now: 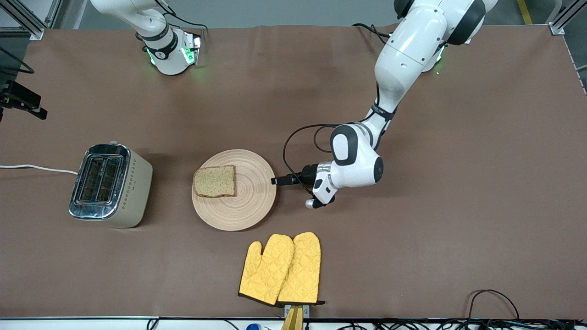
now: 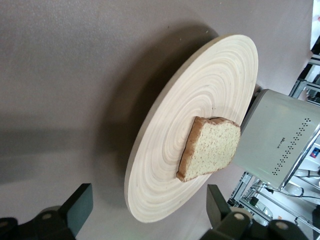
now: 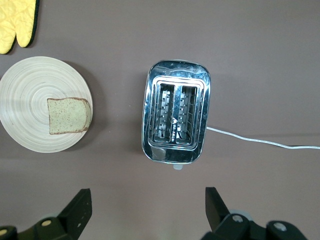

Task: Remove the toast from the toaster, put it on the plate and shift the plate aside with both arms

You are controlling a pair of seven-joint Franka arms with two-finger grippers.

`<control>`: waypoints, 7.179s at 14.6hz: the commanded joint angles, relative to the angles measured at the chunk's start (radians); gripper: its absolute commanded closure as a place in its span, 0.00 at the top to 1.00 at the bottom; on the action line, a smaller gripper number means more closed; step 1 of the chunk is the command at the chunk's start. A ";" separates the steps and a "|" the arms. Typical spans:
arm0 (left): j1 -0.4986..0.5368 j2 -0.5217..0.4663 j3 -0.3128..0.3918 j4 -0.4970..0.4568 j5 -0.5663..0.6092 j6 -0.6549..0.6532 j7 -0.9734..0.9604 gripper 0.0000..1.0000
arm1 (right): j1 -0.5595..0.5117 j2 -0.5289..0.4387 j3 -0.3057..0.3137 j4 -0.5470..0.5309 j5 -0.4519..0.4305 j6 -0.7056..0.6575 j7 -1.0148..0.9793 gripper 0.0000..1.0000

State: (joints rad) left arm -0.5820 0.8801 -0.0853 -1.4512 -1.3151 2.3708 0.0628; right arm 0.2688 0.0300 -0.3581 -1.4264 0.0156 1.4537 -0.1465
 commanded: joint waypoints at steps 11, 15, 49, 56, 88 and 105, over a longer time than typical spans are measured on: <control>-0.096 0.152 0.004 0.155 -0.113 0.134 0.112 0.95 | -0.304 -0.002 0.354 0.011 -0.082 -0.056 -0.004 1.00; -0.097 0.152 0.007 0.163 -0.107 0.133 0.114 0.63 | -0.306 -0.001 0.352 0.009 -0.075 -0.072 0.002 1.00; 0.829 -0.101 0.016 -0.025 0.442 -0.663 0.676 0.00 | -0.290 -0.007 0.361 0.014 -0.075 -0.105 0.008 1.00; 0.965 -0.021 0.018 -0.024 0.459 -0.729 0.825 0.00 | -0.290 -0.007 0.361 0.014 -0.074 -0.113 0.008 1.00; 0.548 -0.704 -0.002 0.107 1.326 -0.935 -0.060 1.00 | -0.290 -0.005 0.361 0.015 -0.068 -0.114 0.010 1.00; 0.518 -0.929 -0.007 -0.196 1.364 -0.749 -0.081 1.00 | -0.290 -0.005 0.360 0.014 -0.068 -0.114 0.010 1.00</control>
State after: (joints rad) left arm -0.0629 -0.0352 -0.0935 -1.6173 0.0249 1.5947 -0.0066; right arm -0.0137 0.0307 -0.0056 -1.4157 -0.0459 1.3489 -0.1462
